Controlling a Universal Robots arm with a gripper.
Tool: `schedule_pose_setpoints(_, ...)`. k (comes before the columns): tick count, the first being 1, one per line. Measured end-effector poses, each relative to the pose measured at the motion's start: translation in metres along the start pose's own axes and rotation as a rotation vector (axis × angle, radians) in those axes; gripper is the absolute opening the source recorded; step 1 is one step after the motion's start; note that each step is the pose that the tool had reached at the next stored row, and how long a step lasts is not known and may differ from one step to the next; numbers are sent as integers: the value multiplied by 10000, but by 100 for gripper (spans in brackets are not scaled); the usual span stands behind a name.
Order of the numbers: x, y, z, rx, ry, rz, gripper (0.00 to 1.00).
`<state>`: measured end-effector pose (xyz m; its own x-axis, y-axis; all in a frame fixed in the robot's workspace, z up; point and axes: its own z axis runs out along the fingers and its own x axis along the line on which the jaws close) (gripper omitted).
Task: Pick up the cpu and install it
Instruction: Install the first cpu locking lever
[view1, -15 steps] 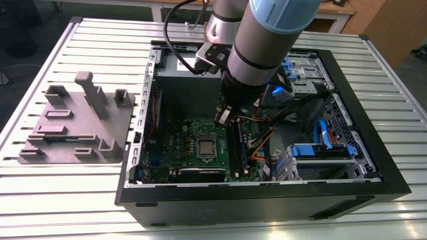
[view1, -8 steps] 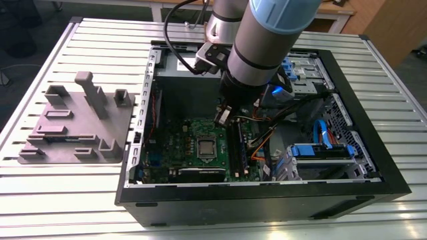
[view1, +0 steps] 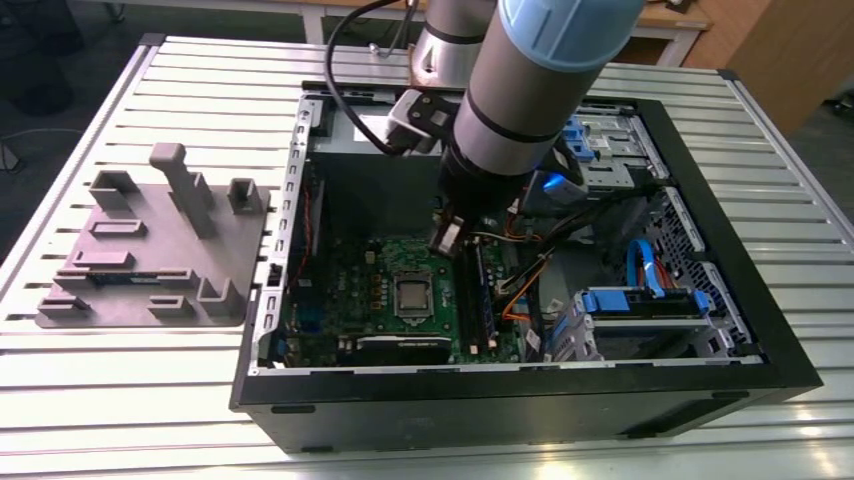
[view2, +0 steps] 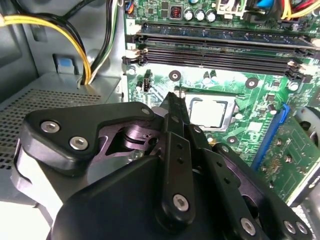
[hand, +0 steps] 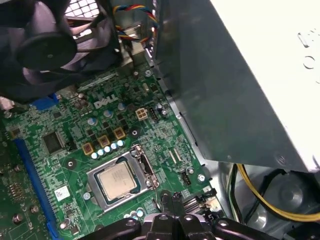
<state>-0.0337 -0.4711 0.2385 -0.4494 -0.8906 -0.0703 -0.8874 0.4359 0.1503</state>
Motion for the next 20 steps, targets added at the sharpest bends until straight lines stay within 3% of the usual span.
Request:
schedule_pose_setpoints(2,4,-2,2,-16,39,-234,10)
schedule_pose_setpoints(7,75,-32,-5,-21,54,-351,10)
schedule_pose_setpoints(11,92,-42,4,-38,87,-585,10)
schedule_pose_setpoints(15,96,-45,16,-70,163,-1077,10)
schedule_pose_setpoints(18,111,-50,17,-73,200,-1240,10)
schedule_pose_setpoints(20,112,-51,19,-46,296,-1336,10)
